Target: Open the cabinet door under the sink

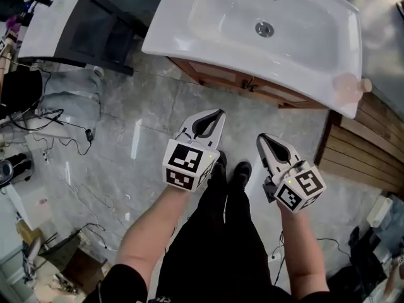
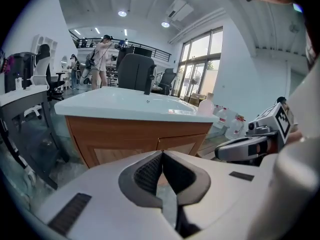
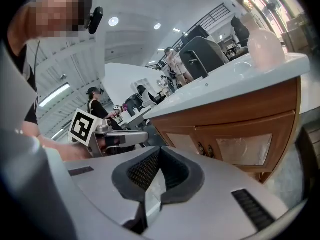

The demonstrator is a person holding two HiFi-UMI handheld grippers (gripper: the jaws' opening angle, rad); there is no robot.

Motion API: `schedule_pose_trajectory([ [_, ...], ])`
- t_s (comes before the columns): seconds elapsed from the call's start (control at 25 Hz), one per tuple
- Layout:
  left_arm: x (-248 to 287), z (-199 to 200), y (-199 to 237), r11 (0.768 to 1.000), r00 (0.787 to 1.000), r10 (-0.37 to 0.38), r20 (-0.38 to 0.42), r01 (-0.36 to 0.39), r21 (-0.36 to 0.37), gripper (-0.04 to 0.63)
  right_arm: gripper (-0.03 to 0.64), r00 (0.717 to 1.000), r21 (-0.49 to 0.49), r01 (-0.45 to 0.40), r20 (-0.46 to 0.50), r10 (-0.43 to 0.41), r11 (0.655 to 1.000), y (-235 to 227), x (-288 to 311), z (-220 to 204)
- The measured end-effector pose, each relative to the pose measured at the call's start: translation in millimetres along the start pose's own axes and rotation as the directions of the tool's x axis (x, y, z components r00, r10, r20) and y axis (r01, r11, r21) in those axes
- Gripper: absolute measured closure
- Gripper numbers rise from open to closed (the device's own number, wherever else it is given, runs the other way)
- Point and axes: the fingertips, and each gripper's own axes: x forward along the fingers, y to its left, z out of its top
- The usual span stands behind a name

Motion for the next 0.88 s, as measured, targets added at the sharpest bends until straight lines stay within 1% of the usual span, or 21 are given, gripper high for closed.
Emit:
schedule_pose_trajectory([
  [0.12,23.8,-16.3,-1.1,1.000,1.000,-0.015,0.013,0.015,0.007,0.578,0.603,1.000,-0.036,-0.002,-0.006,0.002,0.999,-16.5,8.6,-13.3],
  [0.24,48.8,-30.3,4.7,1.000,0.999,-0.023,0.038,0.023,-0.003,0.578,0.603,1.000,-0.059,0.002,-0.011,-0.002,0.998,-34.7,17.3,-25.4],
  [0.48,98.4,-57.7,17.3,1.000,0.996,0.004,0.091,-0.005,0.012,0.578,0.603,1.000,-0.112,-0.006,-0.030,0.003,0.994,-65.3,36.0,-46.5],
  [0.72,139.4,-90.0,20.5,1.000,0.993,0.002,0.120,-0.002,-0.003,0.575,0.603,0.999,-0.119,-0.028,-0.050,0.023,0.993,-87.6,47.6,-77.4],
  [0.76,145.7,-92.9,21.7,1.000,0.993,0.001,0.121,-0.001,-0.001,0.568,0.603,0.999,-0.115,-0.028,-0.048,0.022,0.993,-91.3,50.1,-81.8],
  [0.88,162.0,-101.2,25.1,1.000,0.994,-0.009,0.109,0.009,0.005,0.499,0.603,0.999,-0.092,-0.024,-0.049,0.020,0.995,-97.9,58.3,-95.7],
])
